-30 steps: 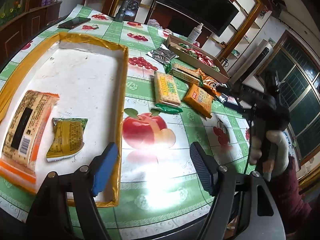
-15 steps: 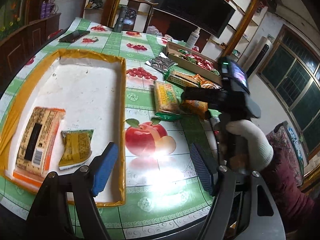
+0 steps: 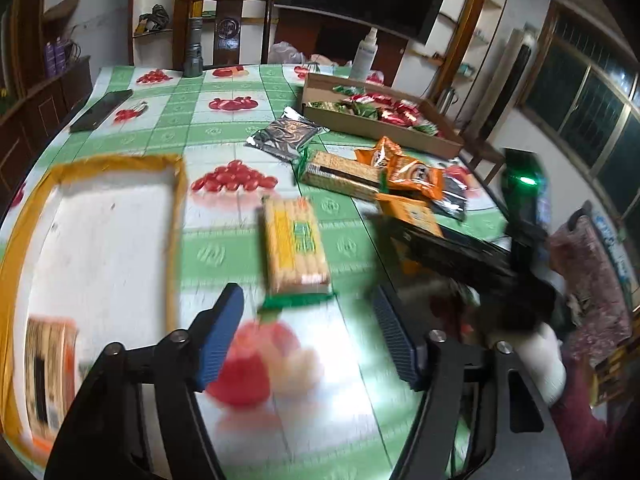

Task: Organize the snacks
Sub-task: 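Grasp the orange biscuit pack with the right tool while the left tool grasps the WEIDAN cracker pack, then carry both packs over the white tray and release them inside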

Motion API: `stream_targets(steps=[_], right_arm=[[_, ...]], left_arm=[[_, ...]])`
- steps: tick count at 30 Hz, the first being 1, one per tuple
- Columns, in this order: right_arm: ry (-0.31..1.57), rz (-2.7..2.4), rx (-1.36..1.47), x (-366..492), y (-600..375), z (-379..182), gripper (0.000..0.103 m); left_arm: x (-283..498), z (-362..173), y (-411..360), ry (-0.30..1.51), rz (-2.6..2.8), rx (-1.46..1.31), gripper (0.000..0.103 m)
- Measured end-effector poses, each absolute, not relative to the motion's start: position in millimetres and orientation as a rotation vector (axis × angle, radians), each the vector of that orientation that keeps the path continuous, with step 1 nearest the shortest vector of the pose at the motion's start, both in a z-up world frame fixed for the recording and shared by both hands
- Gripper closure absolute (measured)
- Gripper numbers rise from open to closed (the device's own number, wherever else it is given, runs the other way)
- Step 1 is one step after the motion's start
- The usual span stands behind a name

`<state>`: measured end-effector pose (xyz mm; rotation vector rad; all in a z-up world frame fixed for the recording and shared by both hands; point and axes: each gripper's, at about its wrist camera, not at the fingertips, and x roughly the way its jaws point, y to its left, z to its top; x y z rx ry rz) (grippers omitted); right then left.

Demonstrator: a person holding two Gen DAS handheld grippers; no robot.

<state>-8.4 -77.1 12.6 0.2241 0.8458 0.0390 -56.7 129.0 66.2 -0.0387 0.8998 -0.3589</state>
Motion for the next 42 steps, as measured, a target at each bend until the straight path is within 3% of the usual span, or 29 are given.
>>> stream_targets(steps=[11, 13, 14, 24, 42], right_arm=[[0.847, 0.105, 0.363, -11.0, -97.0, 14.3, 0.031], [0.848, 0.112, 0.375, -11.5, -97.6, 14.3, 0.031], [0.849, 0.115, 0.377, -11.6, -97.4, 14.4, 0.031], [0.807, 0.135, 0.337, -16.8, -88.3, 21.4, 0.031], [0.752, 0.252, 0.237, -31.1, -34.7, 51.6, 0.032]], left_arm=[[7.2, 9.7, 85.6, 1.011, -0.229, 0.137, 0.037], [5.3, 10.9, 83.0, 0.977, -0.240, 0.144, 0.043], [4.7, 11.8, 82.3, 0.973, -0.242, 0.143, 0.059], [-20.8, 34.6, 93.5, 0.920, -0.301, 0.037, 0.059], [-65.1, 76.6, 272.4, 0.795, -0.088, -0.206, 0.059]])
